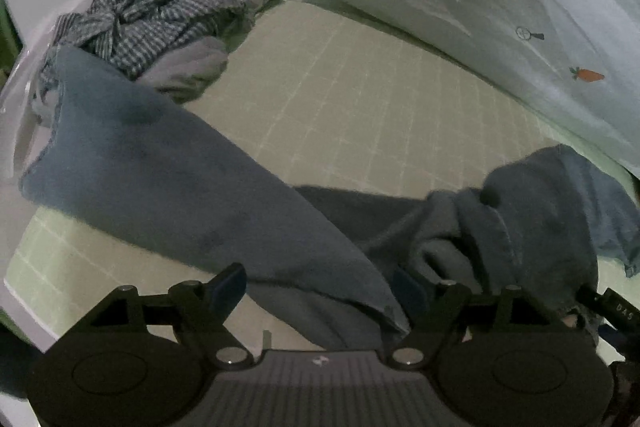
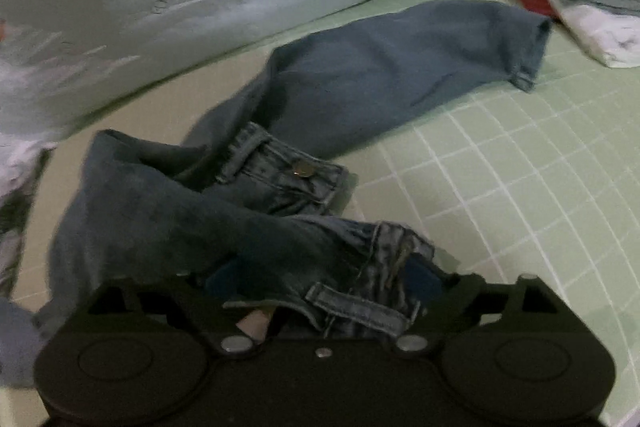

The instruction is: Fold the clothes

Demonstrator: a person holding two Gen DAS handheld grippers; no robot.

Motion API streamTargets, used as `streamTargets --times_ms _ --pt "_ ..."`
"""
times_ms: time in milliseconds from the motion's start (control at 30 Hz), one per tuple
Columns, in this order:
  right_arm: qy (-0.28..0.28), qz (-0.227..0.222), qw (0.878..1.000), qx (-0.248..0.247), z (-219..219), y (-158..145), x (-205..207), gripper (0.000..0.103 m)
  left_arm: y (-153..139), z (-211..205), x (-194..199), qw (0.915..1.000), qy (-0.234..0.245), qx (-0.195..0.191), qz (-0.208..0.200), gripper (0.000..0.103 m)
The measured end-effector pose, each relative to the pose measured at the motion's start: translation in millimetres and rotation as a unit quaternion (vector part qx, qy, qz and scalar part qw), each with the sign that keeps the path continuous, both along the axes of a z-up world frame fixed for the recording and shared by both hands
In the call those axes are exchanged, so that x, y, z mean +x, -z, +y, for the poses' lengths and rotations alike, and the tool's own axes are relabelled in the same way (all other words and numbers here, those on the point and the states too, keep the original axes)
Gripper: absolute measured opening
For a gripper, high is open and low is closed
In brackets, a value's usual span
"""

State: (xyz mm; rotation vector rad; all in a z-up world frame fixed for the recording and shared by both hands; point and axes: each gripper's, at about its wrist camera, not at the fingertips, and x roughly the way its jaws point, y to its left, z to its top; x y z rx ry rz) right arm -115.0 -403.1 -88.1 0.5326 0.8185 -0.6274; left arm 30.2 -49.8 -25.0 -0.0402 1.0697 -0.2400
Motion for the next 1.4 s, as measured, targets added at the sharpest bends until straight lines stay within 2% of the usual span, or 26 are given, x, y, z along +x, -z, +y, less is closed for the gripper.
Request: streamTargets --times_ms 167,267,300,333,400,433,633,733,900,1067,1100,1133,1200,1300,1400 --pt "0.054 0.018 0.998 0.012 0 12 -8 0.099 5 1 6 0.9998 0.019 0.003 0.009 0.082" --pt "0.04 0.015 0.999 0.028 -3 16 -16 0.096 10 -10 2 0.9996 0.021 0.0 0.02 0.082" --pt "0.034 0.007 0.999 0.032 -4 16 -19 0.082 12 -15 -1 0.9995 0.021 -0.002 0.022 0.082" --pt "0.023 -0.005 0.999 0.037 -7 14 -23 0.053 13 -20 -3 0.9995 0.02 -0.003 0.024 0.082" --pt "0.006 -0.021 0.998 0.052 -15 14 -29 0.037 11 -31 -9 0.9996 0.013 -0.004 0.023 0.082" --pt "0.002 -0.027 0.998 0.052 -20 12 -33 0.023 9 -36 -13 0.9997 0.01 -0.006 0.021 0.082" --pt "0.0 -0.043 0.999 -0.005 -65 -13 -68 0.021 6 -78 -37 0.9999 -0.008 -0.008 0.01 0.082" --pt "0.042 -0.026 0.997 -0.056 -108 -22 -93 0.021 6 -94 -52 0.9997 -0.022 -0.012 0.005 0.082" --pt "0.113 0.03 0.985 -0.124 -185 -19 -141 0.023 14 -125 -66 0.9989 -0.043 -0.015 0.009 0.083" --pt "0.15 0.022 0.98 -0.13 -236 -24 -174 0.029 17 -165 -61 0.9985 -0.053 -0.013 0.009 0.083" --pt "0.147 0.019 0.98 -0.13 -240 -26 -175 0.042 16 -174 -57 0.9988 -0.047 -0.013 0.007 0.083" --pt "0.144 0.01 0.982 -0.125 -246 -27 -176 0.063 16 -184 -52 0.9991 -0.041 -0.013 0.005 0.083" --pt "0.148 -0.01 0.984 -0.101 -257 -28 -175 0.085 16 -203 -40 0.9995 -0.028 -0.014 0.002 0.084" --pt "0.156 -0.022 0.986 -0.046 -270 -17 -169 0.09 20 -236 -16 0.9998 -0.008 -0.015 0.005 0.088" --pt "0.176 -0.003 0.984 -0.006 -280 3 -163 0.09 29 -269 11 0.9997 0.011 -0.017 0.016 0.088"
